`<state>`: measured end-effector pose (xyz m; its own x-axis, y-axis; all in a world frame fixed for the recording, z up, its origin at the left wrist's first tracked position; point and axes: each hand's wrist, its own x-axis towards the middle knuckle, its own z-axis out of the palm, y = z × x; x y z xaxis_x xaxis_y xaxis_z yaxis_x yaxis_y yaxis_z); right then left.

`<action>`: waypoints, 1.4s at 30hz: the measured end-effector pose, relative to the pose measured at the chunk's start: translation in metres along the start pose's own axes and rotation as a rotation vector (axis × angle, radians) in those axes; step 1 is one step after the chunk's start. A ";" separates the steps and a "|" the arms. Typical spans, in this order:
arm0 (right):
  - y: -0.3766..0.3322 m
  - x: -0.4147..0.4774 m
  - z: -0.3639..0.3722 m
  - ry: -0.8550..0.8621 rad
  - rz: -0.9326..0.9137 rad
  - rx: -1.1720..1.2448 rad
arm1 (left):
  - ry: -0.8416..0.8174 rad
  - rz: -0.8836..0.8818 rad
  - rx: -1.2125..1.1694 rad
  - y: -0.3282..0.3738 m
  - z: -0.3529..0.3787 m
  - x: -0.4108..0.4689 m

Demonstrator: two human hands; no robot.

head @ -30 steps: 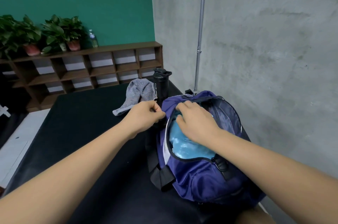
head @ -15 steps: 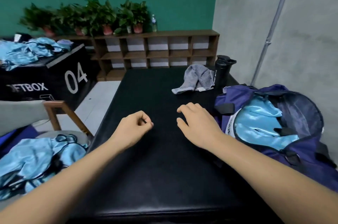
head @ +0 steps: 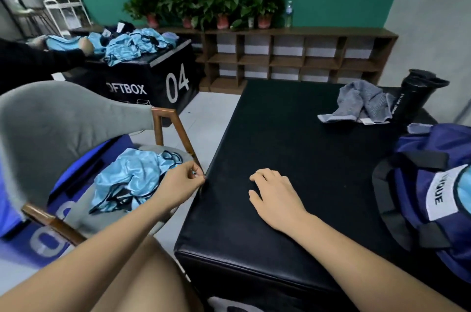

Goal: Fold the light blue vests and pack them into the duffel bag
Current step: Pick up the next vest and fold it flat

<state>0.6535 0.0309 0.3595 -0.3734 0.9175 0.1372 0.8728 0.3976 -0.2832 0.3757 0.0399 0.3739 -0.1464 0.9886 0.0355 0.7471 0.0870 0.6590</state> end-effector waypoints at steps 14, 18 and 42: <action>-0.018 0.000 0.025 0.050 0.009 -0.101 | 0.089 -0.073 0.780 -0.127 -0.040 0.056; -0.018 0.000 0.025 0.041 0.006 -0.104 | 0.073 -0.145 0.816 -0.133 -0.047 0.062; -0.018 0.006 0.012 0.011 0.037 0.060 | 0.623 0.030 -0.029 0.021 -0.204 0.059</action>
<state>0.6322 0.0295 0.3541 -0.3380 0.9313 0.1358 0.8652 0.3642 -0.3446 0.2506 0.0748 0.5434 -0.4831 0.7320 0.4803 0.7399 0.0480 0.6710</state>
